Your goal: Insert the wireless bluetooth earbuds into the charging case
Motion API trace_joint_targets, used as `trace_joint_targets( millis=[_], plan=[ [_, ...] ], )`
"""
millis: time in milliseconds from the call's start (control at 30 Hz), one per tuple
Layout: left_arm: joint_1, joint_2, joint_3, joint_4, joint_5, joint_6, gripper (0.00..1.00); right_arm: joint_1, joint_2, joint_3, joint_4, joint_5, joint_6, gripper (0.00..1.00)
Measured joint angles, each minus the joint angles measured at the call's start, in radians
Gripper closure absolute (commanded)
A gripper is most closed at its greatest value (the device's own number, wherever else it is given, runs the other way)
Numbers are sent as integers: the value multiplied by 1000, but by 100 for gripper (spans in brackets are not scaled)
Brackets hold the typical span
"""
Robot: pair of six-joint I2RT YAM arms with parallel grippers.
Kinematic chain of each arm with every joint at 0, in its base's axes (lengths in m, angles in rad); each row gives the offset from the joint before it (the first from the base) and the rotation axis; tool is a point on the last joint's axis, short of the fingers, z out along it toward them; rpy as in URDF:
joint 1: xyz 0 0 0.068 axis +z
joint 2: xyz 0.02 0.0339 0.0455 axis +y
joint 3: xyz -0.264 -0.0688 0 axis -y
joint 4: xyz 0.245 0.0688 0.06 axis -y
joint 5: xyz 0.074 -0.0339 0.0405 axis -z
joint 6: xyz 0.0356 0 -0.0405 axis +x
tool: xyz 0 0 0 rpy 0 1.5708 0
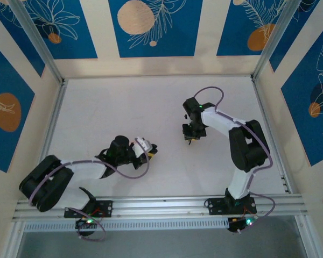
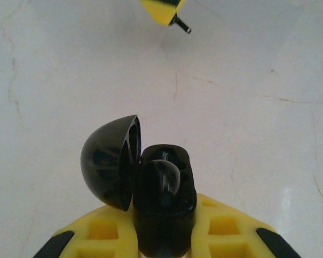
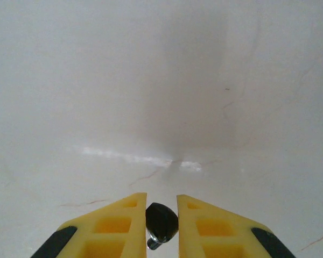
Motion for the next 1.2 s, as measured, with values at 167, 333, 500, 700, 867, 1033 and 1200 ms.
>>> trace_joint_targets(
  millis=[167, 333, 500, 700, 867, 1033, 1200],
  plan=[
    [-5, 89, 35, 72, 10, -53, 86, 44, -125, -89, 115, -1, 4, 83],
    [-12, 151, 73, 149, 25, -105, 86, 85, -215, -155, 223, -5, 5, 83],
    [-13, 209, 103, 212, 43, -151, 86, 120, -297, -224, 322, -16, 12, 84],
    [-19, 248, 131, 275, 67, -201, 86, 154, -367, -271, 410, -27, 15, 83],
    [-22, 269, 145, 317, 79, -234, 86, 179, -396, -293, 475, -35, 14, 83],
    [-22, 282, 148, 347, 80, -257, 86, 198, -412, -306, 525, -43, 6, 83],
    [-24, 289, 149, 361, 87, -271, 86, 216, -419, -314, 572, -48, -2, 83]
  ],
)
